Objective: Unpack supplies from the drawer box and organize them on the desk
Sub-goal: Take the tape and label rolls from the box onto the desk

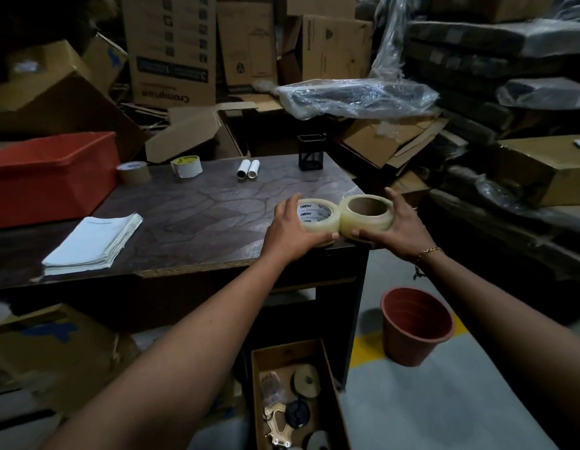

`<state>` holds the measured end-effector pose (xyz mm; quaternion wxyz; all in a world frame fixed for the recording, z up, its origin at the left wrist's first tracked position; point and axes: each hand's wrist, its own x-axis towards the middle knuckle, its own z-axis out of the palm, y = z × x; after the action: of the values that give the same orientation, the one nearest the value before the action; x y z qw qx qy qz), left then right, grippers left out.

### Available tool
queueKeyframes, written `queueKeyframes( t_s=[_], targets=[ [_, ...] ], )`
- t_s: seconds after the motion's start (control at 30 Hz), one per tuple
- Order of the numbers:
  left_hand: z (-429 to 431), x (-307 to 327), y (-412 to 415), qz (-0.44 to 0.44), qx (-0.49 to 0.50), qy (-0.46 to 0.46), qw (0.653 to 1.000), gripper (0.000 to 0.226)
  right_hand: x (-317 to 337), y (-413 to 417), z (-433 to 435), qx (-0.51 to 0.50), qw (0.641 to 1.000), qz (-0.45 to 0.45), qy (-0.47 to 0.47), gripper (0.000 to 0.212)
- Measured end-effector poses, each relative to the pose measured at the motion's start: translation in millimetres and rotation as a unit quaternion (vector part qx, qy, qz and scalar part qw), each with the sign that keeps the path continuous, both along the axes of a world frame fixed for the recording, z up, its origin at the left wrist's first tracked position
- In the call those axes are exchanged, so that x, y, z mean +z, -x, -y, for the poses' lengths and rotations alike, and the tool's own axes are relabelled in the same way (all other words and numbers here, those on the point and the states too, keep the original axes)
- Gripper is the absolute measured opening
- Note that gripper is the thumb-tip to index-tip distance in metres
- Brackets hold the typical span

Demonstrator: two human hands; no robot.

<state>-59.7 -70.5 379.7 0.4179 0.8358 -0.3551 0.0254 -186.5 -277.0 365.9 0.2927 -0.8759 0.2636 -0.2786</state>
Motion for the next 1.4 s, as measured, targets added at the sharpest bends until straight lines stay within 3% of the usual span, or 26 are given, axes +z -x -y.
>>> queueKeyframes(
  t_s=[0.1,0.17,0.3,0.37,0.43,0.53,0.7,0.8,0.93,1.1,1.23,1.3,1.4],
  targets=[
    [-1.2,-1.4,0.3,-0.009,0.005,-0.01,1.0,0.12,-4.3,3.6,-2.1,0.008,1.0,0.01,-0.021,0.133],
    [-4.9,-5.8,4.8,0.025,0.014,-0.022,0.999,0.122,-7.3,11.1,-11.7,-0.012,0.999,0.045,0.02,0.126],
    [-28.3,-31.0,25.6,0.254,0.051,-0.021,0.966,0.09,-20.1,33.4,-44.6,-0.035,0.957,0.203,0.203,0.077],
    [-44.1,-52.0,37.1,0.333,0.026,-0.006,0.943,0.072,-33.6,40.9,-64.3,-0.013,0.949,0.252,0.191,0.053],
    [-57.6,-82.8,42.2,0.349,-0.017,-0.002,0.937,0.061,-54.7,45.1,-83.5,0.019,0.957,0.256,0.134,0.036],
    [-73.4,-144.2,40.2,0.309,-0.056,-0.037,0.949,0.051,-107.7,42.7,-103.9,0.048,0.979,0.17,0.105,0.023],
    [-93.4,-272.9,28.1,0.159,-0.119,-0.196,0.96,0.049,-241.8,24.5,-125.0,0.129,0.987,-0.088,0.022,0.025],
    [-103.2,-351.5,33.3,0.091,-0.193,-0.319,0.923,0.057,-320.2,17.5,-138.4,0.166,0.95,-0.266,-0.019,0.046],
    [-104.9,-432.9,50.1,0.073,-0.255,-0.478,0.838,0.066,-402.2,15.9,-153.2,0.183,0.884,-0.427,-0.054,0.07],
    [-95.9,-506.7,62.5,0.096,-0.3,-0.524,0.792,0.045,-470.3,18.0,-154.3,0.218,0.82,-0.53,0.001,0.078],
    [-85.6,-545.3,70.0,0.08,-0.341,-0.559,0.752,0.049,-518.8,11.6,-150.9,0.25,0.775,-0.573,0.092,0.07],
    [-85.3,-557.0,70.9,0.064,-0.342,-0.586,0.732,0.047,-541.9,9.1,-151.8,0.252,0.762,-0.588,0.104,0.066],
    [-85.3,-569.0,70.0,0.053,-0.325,-0.597,0.732,0.047,-565.9,5.0,-152.3,0.239,0.756,-0.598,0.118,0.072]
  ],
)
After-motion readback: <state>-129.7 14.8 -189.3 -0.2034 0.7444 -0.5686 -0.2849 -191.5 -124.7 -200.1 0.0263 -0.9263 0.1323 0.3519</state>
